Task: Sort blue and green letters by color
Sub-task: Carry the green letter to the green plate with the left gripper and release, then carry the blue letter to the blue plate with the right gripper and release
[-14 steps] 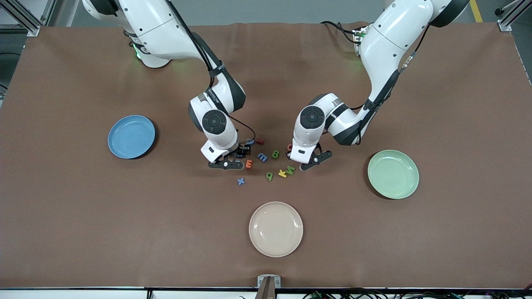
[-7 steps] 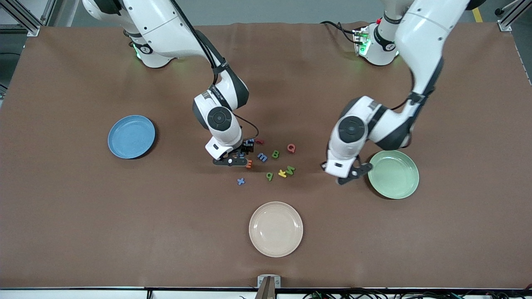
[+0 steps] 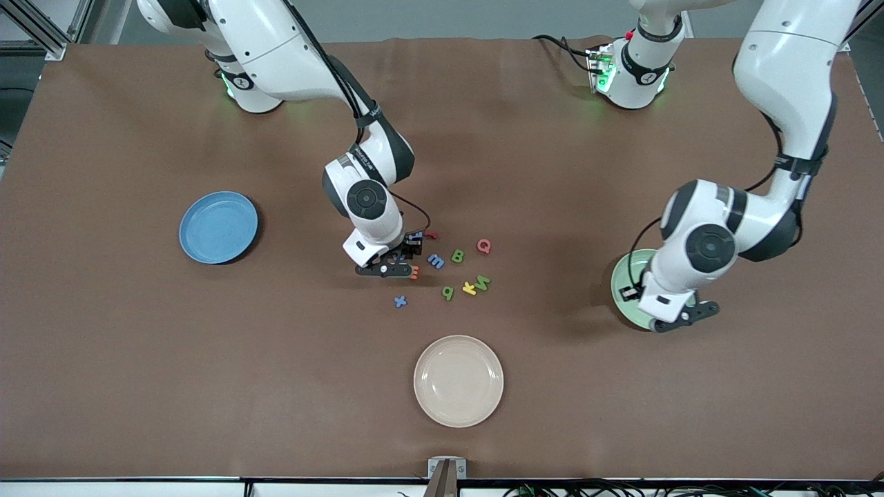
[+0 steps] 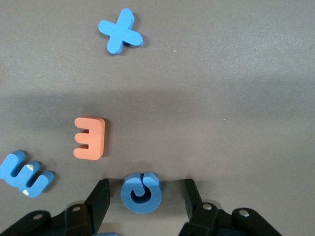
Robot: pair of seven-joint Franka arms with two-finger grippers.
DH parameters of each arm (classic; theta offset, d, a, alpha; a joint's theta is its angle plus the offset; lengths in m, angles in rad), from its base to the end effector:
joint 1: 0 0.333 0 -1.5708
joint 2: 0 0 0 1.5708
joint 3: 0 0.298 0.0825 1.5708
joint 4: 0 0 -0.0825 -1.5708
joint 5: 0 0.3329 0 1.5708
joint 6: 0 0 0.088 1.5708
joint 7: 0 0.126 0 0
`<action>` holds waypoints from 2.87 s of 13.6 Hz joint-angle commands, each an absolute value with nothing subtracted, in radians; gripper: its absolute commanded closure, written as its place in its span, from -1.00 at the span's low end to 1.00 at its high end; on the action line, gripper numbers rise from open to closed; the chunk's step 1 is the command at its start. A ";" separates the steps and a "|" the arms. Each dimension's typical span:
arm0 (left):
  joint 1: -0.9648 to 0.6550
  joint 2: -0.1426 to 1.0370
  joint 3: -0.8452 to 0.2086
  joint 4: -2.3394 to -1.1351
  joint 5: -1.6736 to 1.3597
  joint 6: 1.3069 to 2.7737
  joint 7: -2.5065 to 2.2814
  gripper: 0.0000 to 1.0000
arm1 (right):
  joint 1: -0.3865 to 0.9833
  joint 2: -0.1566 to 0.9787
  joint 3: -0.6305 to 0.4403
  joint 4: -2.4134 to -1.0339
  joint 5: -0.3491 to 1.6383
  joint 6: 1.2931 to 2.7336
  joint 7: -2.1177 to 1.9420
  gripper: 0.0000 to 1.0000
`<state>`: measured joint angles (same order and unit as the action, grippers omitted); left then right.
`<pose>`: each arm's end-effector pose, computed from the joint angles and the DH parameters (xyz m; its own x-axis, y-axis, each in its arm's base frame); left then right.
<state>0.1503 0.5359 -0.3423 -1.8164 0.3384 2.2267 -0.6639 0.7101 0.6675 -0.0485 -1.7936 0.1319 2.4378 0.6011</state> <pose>0.5870 -0.0856 0.2509 0.9577 0.2871 -0.0224 0.2828 -0.9523 -0.1145 0.4775 0.3765 0.1815 0.9983 -0.0302 -0.0497 -0.0317 -0.9990 -0.0302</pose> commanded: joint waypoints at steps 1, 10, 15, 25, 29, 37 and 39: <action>0.172 0.564 -0.353 -1.824 0.359 2.252 -0.646 0.86 | 0.723 0.669 -0.058 -1.796 0.126 2.448 0.597 -0.07; 0.086 0.566 -0.413 -1.780 0.350 2.244 -0.965 -1.00 | 0.641 0.563 -0.077 -1.787 0.126 2.187 0.519 1.00; -0.110 0.710 -0.410 -1.611 0.353 2.247 -1.414 -0.94 | 0.403 0.320 -0.084 -1.860 0.094 1.898 0.116 1.00; -0.287 0.880 -0.399 -1.447 0.345 2.250 -1.871 -0.70 | -0.009 0.133 -0.084 -2.296 0.035 2.233 -0.489 1.00; -0.318 0.903 -0.399 -1.445 0.347 2.252 -1.943 -0.58 | -0.008 0.140 -0.083 -2.416 0.035 2.412 -0.489 1.00; -0.347 0.911 -0.399 -1.442 0.347 2.253 -1.964 0.08 | 0.002 0.173 -0.083 -2.559 0.035 2.637 -0.489 1.00; -0.345 0.911 -0.399 -1.442 0.348 2.255 -1.951 0.58 | 0.002 0.176 -0.083 -2.569 0.035 2.637 -0.489 0.99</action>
<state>-0.3344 0.8953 -0.4066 -1.4568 0.3385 2.2585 -1.9477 0.0029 0.1892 -0.0868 -2.5295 0.0406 2.5872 -0.4804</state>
